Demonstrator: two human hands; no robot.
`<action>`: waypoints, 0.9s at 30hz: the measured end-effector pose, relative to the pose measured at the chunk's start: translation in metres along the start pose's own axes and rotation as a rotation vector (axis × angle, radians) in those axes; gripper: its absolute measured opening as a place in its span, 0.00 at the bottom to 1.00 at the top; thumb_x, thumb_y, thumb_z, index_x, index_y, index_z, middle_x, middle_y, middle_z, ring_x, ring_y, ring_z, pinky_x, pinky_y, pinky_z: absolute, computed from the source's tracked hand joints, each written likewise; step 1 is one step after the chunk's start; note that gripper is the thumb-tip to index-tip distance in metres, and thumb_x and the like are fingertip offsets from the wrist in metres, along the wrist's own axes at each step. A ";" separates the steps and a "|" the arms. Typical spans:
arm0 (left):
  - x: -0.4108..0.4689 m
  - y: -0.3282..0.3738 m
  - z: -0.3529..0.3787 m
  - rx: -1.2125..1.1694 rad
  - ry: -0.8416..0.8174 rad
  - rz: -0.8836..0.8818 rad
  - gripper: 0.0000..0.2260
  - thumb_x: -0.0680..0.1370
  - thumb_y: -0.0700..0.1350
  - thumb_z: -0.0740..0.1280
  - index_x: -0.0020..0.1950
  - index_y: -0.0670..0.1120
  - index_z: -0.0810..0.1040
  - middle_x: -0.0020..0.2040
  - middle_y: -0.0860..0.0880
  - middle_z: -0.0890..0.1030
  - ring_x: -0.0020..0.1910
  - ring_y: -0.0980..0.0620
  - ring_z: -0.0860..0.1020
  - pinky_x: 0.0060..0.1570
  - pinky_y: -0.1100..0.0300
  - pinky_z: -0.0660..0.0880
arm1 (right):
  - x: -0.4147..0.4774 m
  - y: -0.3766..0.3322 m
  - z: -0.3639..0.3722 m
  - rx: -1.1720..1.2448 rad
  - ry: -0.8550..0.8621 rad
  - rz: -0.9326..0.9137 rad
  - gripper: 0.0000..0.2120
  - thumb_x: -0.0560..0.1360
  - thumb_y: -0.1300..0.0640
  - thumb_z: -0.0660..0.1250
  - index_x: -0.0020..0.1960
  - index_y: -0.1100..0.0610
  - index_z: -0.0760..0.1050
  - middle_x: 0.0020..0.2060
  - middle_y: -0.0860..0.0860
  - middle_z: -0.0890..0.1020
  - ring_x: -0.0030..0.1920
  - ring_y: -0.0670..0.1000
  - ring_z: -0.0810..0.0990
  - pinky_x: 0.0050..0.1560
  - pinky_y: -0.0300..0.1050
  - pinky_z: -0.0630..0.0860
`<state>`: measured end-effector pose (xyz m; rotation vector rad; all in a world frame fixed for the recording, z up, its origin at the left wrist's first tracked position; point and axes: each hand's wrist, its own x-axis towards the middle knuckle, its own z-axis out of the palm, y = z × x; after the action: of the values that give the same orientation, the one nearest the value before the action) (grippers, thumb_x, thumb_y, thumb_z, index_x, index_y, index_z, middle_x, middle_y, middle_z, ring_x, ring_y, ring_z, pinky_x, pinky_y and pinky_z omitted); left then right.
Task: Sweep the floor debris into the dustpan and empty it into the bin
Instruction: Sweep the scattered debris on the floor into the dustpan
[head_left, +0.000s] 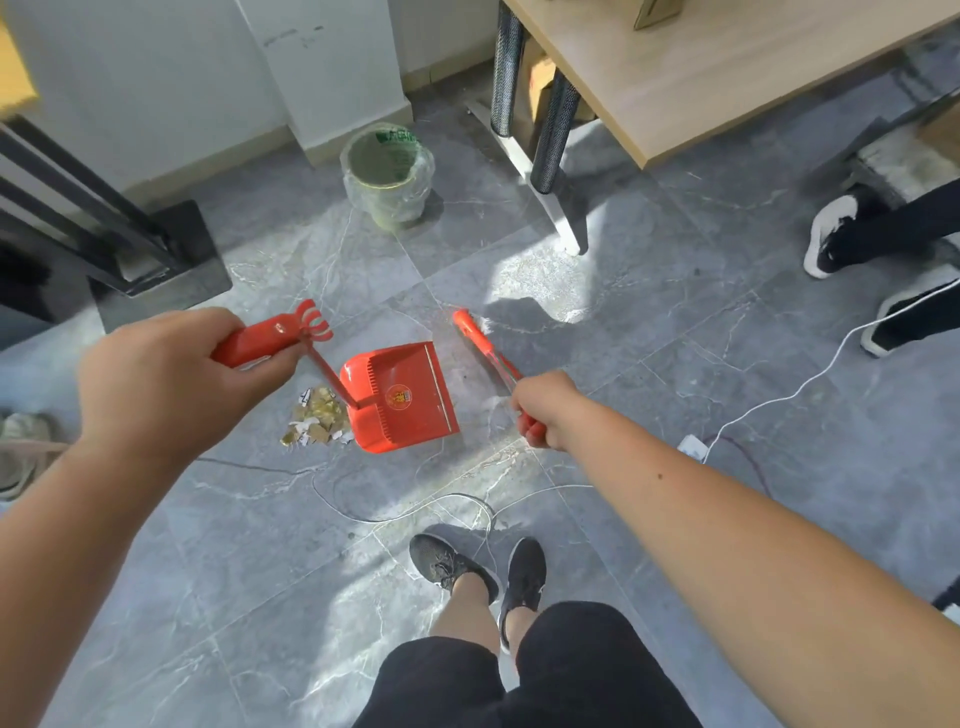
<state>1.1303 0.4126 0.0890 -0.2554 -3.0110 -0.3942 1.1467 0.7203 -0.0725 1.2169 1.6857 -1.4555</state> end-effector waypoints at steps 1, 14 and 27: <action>-0.003 0.004 0.000 0.005 0.002 0.004 0.24 0.72 0.65 0.68 0.32 0.45 0.74 0.25 0.47 0.71 0.26 0.43 0.70 0.28 0.53 0.73 | 0.001 0.001 -0.005 -0.007 -0.001 0.003 0.09 0.74 0.70 0.57 0.44 0.57 0.69 0.30 0.54 0.68 0.16 0.46 0.64 0.21 0.30 0.61; -0.051 0.011 0.008 0.022 -0.010 0.037 0.22 0.70 0.64 0.70 0.31 0.45 0.74 0.25 0.51 0.68 0.25 0.45 0.68 0.28 0.57 0.69 | -0.005 0.058 -0.028 0.062 -0.103 0.147 0.10 0.77 0.68 0.54 0.41 0.57 0.68 0.18 0.50 0.66 0.17 0.44 0.64 0.18 0.31 0.63; -0.097 -0.100 -0.016 -0.114 -0.013 0.043 0.22 0.70 0.62 0.76 0.30 0.47 0.74 0.24 0.48 0.71 0.25 0.43 0.71 0.28 0.57 0.69 | -0.065 0.122 0.118 0.259 -0.098 0.168 0.10 0.76 0.73 0.55 0.49 0.61 0.71 0.31 0.54 0.69 0.26 0.47 0.67 0.22 0.32 0.62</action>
<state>1.2089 0.2982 0.0688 -0.3315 -2.9941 -0.5625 1.2688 0.5870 -0.0937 1.3636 1.3261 -1.6357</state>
